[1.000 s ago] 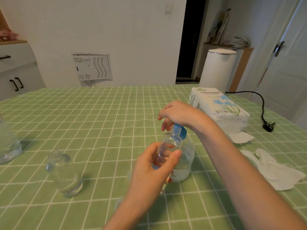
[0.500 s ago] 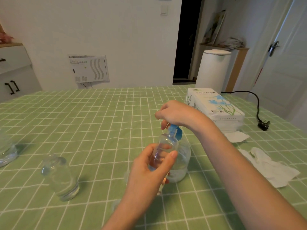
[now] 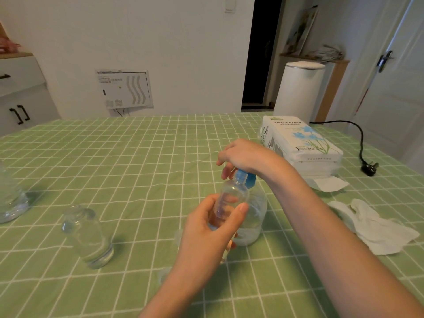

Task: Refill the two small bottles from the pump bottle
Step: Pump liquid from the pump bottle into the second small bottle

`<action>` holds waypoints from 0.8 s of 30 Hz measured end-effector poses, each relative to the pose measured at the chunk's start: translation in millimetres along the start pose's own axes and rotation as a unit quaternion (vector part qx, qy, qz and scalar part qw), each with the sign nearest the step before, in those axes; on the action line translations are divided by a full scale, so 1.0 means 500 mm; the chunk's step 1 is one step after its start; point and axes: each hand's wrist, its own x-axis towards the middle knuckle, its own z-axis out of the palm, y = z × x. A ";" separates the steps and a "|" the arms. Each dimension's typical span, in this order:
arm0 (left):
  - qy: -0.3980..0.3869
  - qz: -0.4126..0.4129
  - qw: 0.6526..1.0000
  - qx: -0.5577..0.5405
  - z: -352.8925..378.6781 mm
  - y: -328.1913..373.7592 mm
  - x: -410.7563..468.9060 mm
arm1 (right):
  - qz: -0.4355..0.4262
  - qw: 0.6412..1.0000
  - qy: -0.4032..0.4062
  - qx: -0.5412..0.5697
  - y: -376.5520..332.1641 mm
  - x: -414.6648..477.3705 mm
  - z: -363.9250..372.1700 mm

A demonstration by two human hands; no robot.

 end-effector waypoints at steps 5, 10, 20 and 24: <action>0.000 0.002 1.000 0.005 -0.001 0.000 0.000 | -0.016 1.000 0.015 -0.017 0.000 0.002 -0.006; -0.010 0.008 1.000 -0.011 -0.001 0.008 0.002 | -0.081 0.994 0.071 -0.010 -0.003 -0.001 -0.025; -0.008 0.005 1.000 -0.013 0.000 0.010 0.005 | -0.047 0.997 0.058 0.000 -0.027 0.001 -0.029; -0.007 0.008 1.000 -0.015 0.000 0.012 0.005 | -0.026 0.999 0.019 -0.035 -0.024 0.002 -0.020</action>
